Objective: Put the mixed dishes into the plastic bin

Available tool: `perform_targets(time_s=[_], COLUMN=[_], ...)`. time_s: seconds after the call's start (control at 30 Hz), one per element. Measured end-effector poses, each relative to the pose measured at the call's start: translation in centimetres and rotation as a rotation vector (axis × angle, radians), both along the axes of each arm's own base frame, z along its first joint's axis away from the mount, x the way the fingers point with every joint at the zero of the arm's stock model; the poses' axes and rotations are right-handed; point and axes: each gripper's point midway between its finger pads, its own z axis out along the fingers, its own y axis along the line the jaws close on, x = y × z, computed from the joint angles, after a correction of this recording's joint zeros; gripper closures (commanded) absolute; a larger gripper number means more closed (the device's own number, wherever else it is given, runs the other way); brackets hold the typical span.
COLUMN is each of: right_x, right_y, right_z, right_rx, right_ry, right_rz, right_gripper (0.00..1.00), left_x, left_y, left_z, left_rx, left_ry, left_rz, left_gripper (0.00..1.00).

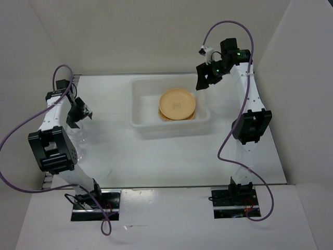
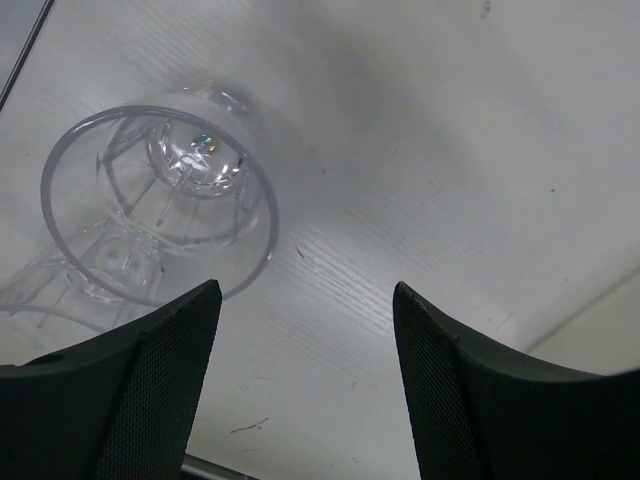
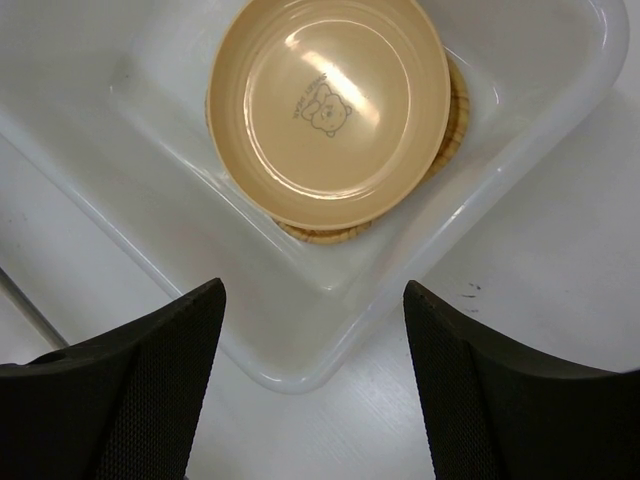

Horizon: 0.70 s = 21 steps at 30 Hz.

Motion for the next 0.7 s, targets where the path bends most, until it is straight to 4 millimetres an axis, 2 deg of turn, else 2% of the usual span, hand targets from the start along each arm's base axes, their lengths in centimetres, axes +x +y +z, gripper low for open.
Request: perform_targets(time_s=[0.07,0.17,0.33,0.4,0.43,0.6,0.7], right_x=[0.0,0.1,0.1,0.1,0.1,0.2,0.2], right_y=[0.0,-0.1,-0.2,-0.3,-0.3,-0.5,-0.5], right_z=[0.0,0.0,-0.1,-0.1,-0.1,-0.2,-0.2], right_rx=[-0.002,-0.006,-0.011,-0.016,-0.018,-0.025,-0.029], right_ry=[0.000,-0.001,-0.002,-0.002,-0.003,-0.003,-0.004], right_rz=[-0.001,-0.004,-0.007,-0.009,-0.011,-0.015,-0.017], right_gripper=[0.22,0.22,0.22,0.22,0.22,0.22,0.22], left_x=[-0.5,-0.7,-0.8,-0.5,-0.4,0.0,1.4], left_y=[0.4,1.2,1.9,1.9,1.9,2.1,1.8], left_z=[-1.0,-2.7,-4.8,-5.2,-5.3,-4.8,-2.5], left_rx=[-0.004,-0.010,-0.017,-0.019,-0.018,-0.013,-0.020], left_ry=[0.030,0.067,0.106,0.106,0.106,0.091,0.024], left_rz=[0.014,0.031,0.025,0.019,0.014,0.001,0.012], left_gripper=[0.23,0.30,0.55,0.80,1.00,1.00,1.00])
